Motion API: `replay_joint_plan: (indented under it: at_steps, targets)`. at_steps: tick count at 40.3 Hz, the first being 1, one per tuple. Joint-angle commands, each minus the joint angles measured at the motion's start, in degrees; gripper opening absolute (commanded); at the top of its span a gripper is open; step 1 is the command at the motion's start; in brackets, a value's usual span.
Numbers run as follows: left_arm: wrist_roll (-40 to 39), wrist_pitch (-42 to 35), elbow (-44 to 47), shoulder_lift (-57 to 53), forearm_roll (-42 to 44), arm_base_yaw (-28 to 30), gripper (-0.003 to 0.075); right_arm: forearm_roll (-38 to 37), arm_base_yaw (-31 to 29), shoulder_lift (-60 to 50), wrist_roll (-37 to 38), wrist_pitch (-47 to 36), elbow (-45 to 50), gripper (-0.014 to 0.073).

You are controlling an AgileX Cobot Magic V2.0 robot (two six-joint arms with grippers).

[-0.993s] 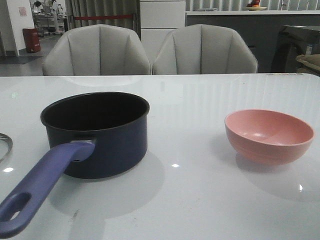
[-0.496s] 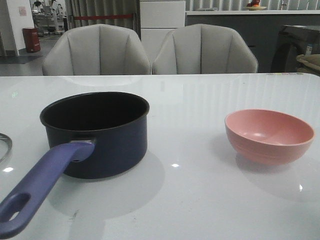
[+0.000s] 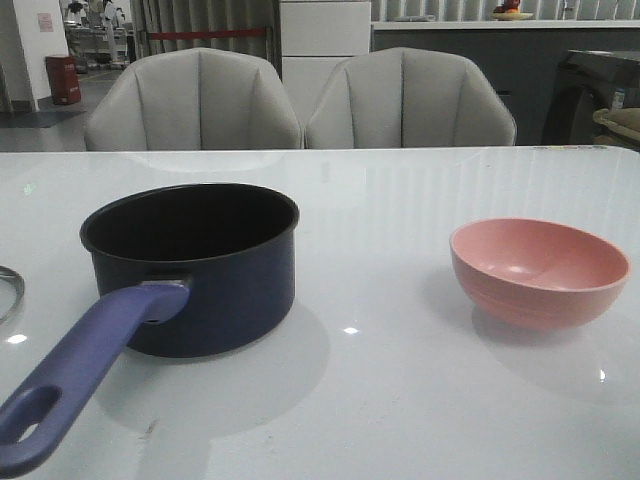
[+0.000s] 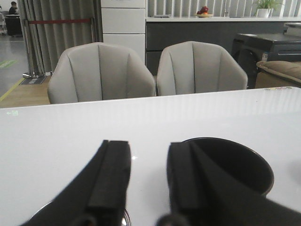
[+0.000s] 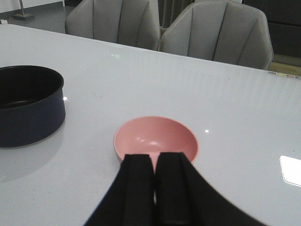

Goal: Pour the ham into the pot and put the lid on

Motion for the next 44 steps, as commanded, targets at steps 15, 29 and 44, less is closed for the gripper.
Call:
replay_joint_plan:
  at_steps: [15, 29, 44]
  targets:
    - [-2.5, -2.39, -4.57, 7.35, -0.38, 0.18, 0.0672, 0.52, 0.0, 0.71, -0.33, -3.93, -1.52, 0.0161]
    - [-5.24, 16.39, -22.83, 31.25, -2.15, 11.76, 0.0672, 0.52, 0.0, 0.71, -0.33, -3.93, -1.52, 0.0161]
    - [-4.88, 34.11, -38.43, 55.94, -5.02, 17.9, 0.0672, 0.52, 0.0, 0.71, -0.33, -3.93, -1.52, 0.0161]
